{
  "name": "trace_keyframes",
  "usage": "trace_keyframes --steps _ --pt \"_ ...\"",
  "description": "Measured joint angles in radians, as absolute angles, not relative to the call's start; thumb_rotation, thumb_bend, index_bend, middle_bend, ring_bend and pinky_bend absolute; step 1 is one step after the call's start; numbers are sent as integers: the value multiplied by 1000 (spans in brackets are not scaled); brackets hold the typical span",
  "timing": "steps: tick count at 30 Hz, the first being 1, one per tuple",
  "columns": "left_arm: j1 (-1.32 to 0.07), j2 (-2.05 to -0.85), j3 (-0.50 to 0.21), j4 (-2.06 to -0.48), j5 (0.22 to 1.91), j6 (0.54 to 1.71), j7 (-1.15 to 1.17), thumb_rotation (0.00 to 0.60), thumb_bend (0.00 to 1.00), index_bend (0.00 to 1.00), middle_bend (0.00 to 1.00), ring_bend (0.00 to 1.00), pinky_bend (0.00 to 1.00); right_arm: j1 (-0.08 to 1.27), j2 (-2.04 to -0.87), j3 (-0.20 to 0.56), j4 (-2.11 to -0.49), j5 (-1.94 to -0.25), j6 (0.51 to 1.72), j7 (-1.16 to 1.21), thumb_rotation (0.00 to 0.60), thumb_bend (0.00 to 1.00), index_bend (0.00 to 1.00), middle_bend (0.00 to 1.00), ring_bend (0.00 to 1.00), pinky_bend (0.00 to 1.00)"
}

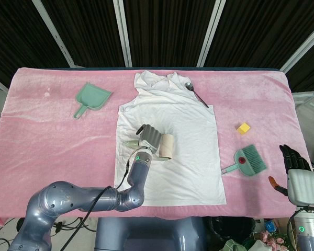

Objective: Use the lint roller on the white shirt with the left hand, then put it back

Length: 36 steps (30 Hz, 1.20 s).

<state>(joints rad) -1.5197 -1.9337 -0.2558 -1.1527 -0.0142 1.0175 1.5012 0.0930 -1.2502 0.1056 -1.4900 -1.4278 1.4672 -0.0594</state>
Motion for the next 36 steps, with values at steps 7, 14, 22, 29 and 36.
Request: trace_keyframes --steps 7,14,22,29,36 --pt "-1553 -1973 -290 -1114 -6 1007 1526 600 548 649 613 433 504 93 -1250 104 -1490 -1429 1465 -60 600 121 22 81 122 215" --pt "-1542 -1960 -276 -1146 -14 1029 1562 600 549 649 613 433 504 94 -1251 102 -1492 -1434 1467 -64 600 122 20 81 122 215" --pt "-1496 -1905 -216 -1235 -13 1039 1585 600 549 650 613 433 504 96 -1257 97 -1492 -1437 1463 -75 600 121 20 81 122 215" --pt "-1435 -1824 -163 -1316 -1 1053 1574 600 550 650 613 433 504 93 -1255 97 -1498 -1442 1471 -77 600 121 19 81 122 215" --pt "-1361 -1721 -75 -1409 37 1060 1542 600 550 650 613 433 505 96 -1261 97 -1494 -1437 1462 -84 600 122 20 81 122 215"
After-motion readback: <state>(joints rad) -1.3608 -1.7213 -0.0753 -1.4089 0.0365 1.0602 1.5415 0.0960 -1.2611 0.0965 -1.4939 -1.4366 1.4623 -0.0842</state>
